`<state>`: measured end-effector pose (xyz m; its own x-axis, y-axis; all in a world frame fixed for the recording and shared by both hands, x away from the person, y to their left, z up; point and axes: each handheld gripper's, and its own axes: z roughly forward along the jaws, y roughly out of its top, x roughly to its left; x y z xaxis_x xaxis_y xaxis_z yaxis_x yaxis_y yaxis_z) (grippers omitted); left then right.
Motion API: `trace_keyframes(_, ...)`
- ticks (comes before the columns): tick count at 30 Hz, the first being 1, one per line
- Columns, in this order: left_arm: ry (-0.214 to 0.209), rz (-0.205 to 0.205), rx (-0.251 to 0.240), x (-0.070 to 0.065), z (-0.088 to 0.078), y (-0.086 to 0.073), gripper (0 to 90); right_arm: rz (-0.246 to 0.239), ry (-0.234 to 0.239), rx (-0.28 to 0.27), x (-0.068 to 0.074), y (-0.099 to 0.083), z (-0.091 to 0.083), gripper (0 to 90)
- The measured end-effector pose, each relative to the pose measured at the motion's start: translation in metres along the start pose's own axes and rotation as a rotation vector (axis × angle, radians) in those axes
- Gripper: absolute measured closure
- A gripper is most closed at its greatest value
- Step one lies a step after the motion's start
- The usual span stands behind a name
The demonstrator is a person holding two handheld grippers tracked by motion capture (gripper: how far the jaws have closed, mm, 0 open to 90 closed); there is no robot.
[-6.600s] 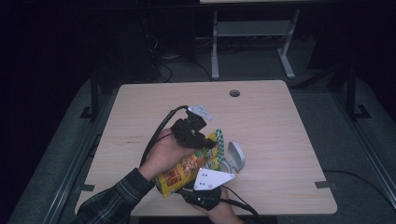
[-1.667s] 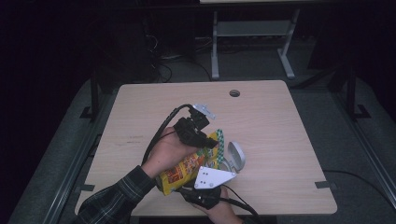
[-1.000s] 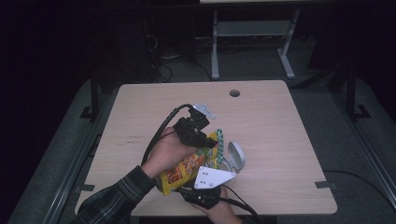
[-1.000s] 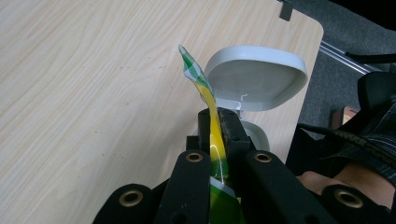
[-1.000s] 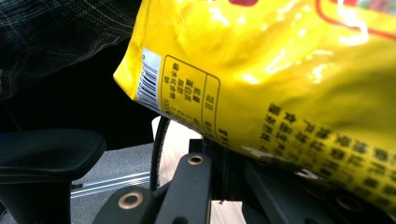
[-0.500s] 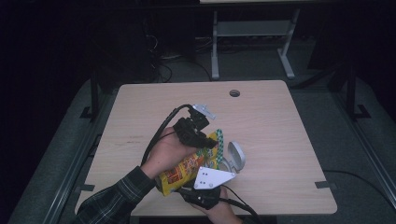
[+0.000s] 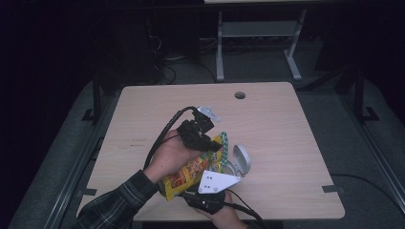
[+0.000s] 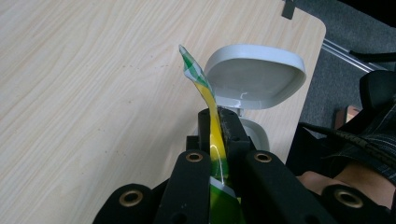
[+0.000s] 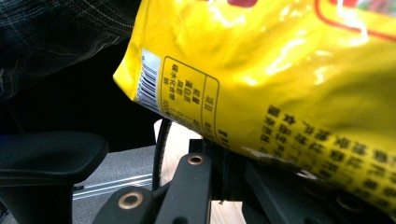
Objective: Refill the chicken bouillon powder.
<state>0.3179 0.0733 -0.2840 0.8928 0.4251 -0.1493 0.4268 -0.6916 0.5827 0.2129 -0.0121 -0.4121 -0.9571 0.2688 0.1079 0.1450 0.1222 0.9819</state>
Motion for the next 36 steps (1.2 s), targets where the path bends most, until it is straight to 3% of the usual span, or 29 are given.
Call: trace_keyframes(36,0.01,-0.002,0.01,0.003,-0.0019,0.0014,89.7,0.002,0.005,-0.001,-0.0019,0.0027,0.0028,90.0)
